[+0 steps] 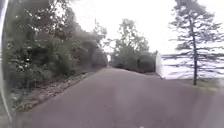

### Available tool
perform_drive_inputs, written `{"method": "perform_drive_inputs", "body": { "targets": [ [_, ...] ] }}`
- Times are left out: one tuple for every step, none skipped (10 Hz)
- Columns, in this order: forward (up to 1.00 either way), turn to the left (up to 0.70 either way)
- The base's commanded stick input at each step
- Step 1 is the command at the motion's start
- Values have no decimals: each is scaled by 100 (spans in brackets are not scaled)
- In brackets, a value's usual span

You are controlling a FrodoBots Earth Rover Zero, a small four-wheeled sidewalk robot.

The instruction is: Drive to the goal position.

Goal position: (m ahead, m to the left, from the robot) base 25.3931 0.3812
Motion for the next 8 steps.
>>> {"method": "perform_drive_inputs", "body": {
  "targets": [
    [70,1],
    [70,6],
    [70,17],
    [70,11],
    [70,1],
    [70,1],
    [70,1],
    [70,1]
  ]
}}
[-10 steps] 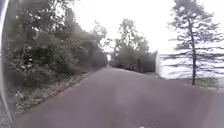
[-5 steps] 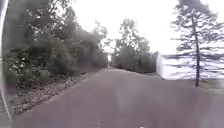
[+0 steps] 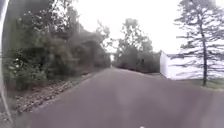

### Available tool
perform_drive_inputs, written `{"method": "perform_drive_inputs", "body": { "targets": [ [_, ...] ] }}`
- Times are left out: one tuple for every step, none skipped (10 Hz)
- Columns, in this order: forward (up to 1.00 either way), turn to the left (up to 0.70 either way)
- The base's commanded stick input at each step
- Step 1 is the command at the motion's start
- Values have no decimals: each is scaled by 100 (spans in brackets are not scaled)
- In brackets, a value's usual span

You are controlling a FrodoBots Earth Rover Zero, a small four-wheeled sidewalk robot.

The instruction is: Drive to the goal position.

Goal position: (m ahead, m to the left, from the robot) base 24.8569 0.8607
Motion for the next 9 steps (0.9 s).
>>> {"method": "perform_drive_inputs", "body": {
  "targets": [
    [70,1],
    [70,1],
    [70,1],
    [70,1],
    [70,1],
    [70,1],
    [70,1],
    [70,1],
    [70,1]
  ]
}}
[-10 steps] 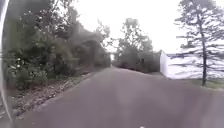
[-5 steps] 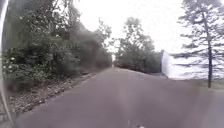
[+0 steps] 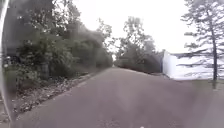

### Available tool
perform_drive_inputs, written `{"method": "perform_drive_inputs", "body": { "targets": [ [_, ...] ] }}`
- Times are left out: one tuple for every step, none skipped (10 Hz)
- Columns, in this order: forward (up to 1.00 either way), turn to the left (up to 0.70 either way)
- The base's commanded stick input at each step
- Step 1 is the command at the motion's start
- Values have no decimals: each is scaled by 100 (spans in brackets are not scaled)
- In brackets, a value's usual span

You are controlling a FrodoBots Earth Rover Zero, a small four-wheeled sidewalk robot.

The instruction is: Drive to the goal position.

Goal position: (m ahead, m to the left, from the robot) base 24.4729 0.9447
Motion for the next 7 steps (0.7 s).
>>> {"method": "perform_drive_inputs", "body": {
  "targets": [
    [70,1],
    [70,1],
    [70,1],
    [70,1],
    [70,1],
    [70,1],
    [70,1]
  ]
}}
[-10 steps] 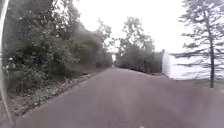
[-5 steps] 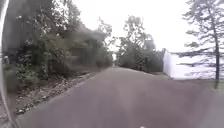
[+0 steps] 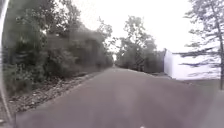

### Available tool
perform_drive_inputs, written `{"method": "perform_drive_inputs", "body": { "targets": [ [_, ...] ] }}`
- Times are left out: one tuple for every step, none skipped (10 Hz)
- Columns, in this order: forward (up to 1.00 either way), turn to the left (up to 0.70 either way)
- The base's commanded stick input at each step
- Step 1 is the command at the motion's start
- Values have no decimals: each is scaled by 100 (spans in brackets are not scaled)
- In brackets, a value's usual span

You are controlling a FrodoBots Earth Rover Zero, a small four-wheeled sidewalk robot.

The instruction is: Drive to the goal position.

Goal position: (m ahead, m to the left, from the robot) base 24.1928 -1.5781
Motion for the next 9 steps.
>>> {"method": "perform_drive_inputs", "body": {
  "targets": [
    [70,1],
    [70,1],
    [70,1],
    [70,1],
    [70,1],
    [70,1],
    [70,1],
    [70,1],
    [70,2]
  ]
}}
